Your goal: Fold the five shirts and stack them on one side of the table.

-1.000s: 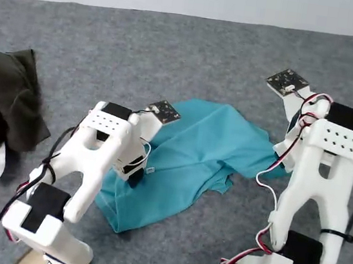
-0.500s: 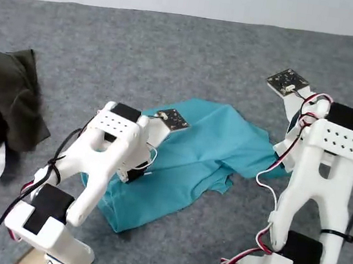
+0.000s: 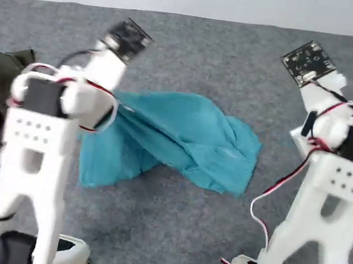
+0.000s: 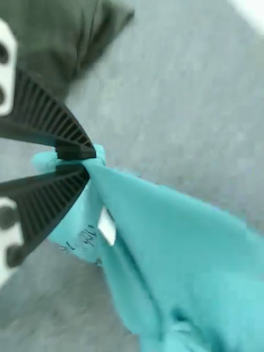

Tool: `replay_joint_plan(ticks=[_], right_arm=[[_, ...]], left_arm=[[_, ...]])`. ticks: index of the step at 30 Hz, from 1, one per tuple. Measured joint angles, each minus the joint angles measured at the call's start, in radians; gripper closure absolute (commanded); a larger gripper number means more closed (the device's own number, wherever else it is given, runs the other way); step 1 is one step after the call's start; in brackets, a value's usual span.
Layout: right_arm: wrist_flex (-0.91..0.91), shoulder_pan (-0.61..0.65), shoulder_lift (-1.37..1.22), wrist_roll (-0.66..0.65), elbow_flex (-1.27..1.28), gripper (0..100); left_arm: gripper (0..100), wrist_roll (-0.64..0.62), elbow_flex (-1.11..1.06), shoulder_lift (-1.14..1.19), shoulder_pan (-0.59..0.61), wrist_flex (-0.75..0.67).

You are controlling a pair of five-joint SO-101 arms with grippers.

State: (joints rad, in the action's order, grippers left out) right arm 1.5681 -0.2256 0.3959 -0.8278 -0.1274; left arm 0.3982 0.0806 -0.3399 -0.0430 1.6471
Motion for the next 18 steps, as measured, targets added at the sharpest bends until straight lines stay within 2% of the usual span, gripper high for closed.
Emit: replay_joint_plan(ticks=[8,15,18], right_arm=[[0.049,0.032,0.069,0.0,-0.034,92.8],[0.123,0.241,0.071,0.029,0.169,92.5],[0.106,0.304,0.071,0.068,0.325,86.7]], left_arm=[[99,0.002,0.08,-0.083,0.018,0.023],[99,0.002,-0.087,-0.089,0.052,0.043],[99,0.002,-0.201,-0.089,0.095,0.028]])
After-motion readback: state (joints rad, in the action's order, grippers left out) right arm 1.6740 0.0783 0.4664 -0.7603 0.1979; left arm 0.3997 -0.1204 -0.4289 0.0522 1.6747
